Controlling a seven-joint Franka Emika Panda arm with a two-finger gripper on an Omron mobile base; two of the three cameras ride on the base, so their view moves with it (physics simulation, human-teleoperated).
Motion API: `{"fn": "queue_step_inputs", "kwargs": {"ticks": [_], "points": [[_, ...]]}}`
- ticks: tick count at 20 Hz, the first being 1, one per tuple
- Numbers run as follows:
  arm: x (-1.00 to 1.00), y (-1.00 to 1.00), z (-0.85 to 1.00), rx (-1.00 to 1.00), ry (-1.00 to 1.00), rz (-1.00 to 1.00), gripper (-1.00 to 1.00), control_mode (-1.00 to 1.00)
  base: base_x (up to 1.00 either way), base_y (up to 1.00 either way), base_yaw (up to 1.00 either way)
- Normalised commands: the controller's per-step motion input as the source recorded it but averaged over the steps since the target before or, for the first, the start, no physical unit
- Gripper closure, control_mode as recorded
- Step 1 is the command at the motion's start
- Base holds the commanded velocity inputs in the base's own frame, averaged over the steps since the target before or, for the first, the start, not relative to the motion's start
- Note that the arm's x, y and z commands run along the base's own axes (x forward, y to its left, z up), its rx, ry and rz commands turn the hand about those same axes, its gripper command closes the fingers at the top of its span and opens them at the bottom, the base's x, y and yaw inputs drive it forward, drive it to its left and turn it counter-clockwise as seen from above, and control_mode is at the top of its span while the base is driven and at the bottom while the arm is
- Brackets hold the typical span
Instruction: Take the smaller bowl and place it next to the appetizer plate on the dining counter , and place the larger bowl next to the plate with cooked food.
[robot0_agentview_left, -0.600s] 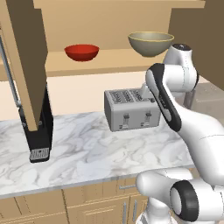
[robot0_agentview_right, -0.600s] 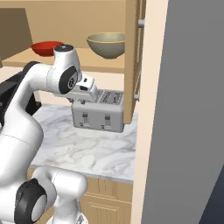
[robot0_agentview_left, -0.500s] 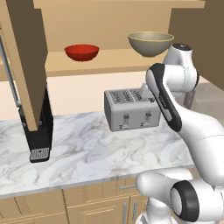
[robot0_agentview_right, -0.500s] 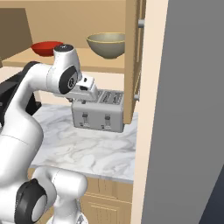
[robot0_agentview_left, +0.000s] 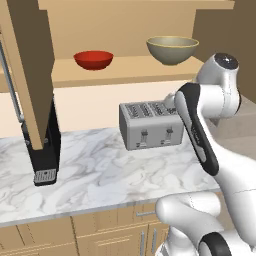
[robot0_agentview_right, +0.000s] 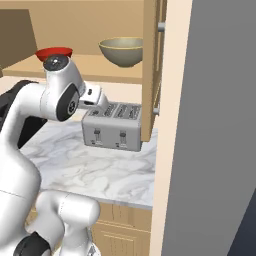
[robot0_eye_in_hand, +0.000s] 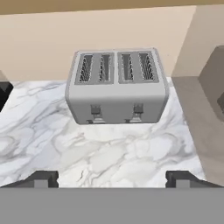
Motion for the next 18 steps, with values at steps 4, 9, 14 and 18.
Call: {"fn": "queue_step_inputs", "kwargs": {"ticks": [4,9,14,18], "points": [[-0.19,-0.01,0.12,0.00,-0.30,-0.06,-1.00,-1.00,0.00,0.00,0.00],[-0.24,-0.07,0.18,0.00,-0.14,-0.05,-1.00,-1.00,0.00,0.00,0.00],[-0.34,0.00,0.41,0.06,-0.15,-0.13,-1.00,-1.00,0.00,0.00,0.00],[-0.24,0.00,0.44,0.09,-0.07,-0.14,-1.00,-1.00,0.00,0.00,0.00]]}}
